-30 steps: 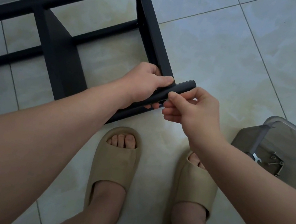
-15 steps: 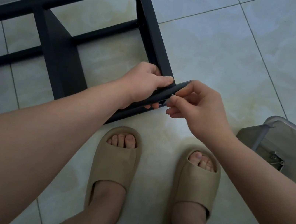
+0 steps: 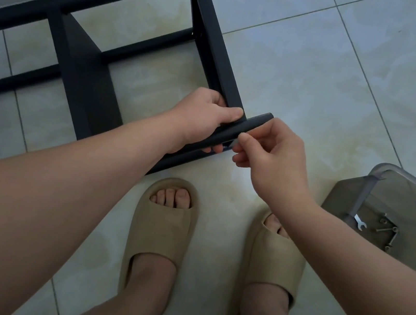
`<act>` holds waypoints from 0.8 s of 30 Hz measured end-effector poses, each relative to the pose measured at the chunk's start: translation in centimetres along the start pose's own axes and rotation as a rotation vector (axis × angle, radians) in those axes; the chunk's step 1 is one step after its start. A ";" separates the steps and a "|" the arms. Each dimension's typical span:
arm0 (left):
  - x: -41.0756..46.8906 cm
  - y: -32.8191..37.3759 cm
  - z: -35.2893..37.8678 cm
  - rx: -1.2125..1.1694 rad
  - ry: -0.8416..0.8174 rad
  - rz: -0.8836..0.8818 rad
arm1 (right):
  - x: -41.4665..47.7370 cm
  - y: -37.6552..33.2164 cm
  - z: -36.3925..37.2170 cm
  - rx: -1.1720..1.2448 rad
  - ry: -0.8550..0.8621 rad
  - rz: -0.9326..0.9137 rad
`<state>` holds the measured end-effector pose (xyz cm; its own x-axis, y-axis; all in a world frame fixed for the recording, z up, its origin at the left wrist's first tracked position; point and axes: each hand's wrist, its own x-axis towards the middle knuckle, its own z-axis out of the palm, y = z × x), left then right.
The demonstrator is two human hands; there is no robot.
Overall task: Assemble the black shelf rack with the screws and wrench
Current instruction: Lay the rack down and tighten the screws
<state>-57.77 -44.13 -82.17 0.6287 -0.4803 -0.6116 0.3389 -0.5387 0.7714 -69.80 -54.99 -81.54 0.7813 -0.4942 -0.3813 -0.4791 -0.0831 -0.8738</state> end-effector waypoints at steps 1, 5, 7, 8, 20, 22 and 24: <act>0.0 0.0 0.0 0.001 -0.001 0.002 | 0.0 0.1 -0.1 -0.083 -0.001 -0.053; 0.1 -0.1 0.0 0.001 -0.001 0.006 | 0.3 -0.1 -0.8 -0.447 -0.051 -0.326; 0.1 -0.1 0.0 0.000 -0.002 0.005 | 0.4 -0.2 -0.9 -0.501 -0.046 -0.356; 0.2 -0.1 -0.1 -0.001 -0.004 0.005 | 0.4 -0.3 -0.8 -0.472 -0.042 -0.312; -0.1 0.1 0.0 0.002 -0.001 0.004 | 0.2 -0.8 -0.2 0.212 -0.028 0.156; 0.0 0.1 -0.1 0.000 -0.001 0.003 | 0.4 -0.8 -0.4 0.061 -0.037 0.096; 0.0 -0.1 -0.1 -0.009 -0.005 0.007 | 0.8 -0.8 -0.7 -0.116 -0.068 0.010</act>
<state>-57.67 -44.03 -82.22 0.6275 -0.4873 -0.6073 0.3410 -0.5291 0.7770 -69.11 -55.94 -80.87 0.7994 -0.4361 -0.4131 -0.5272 -0.1796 -0.8305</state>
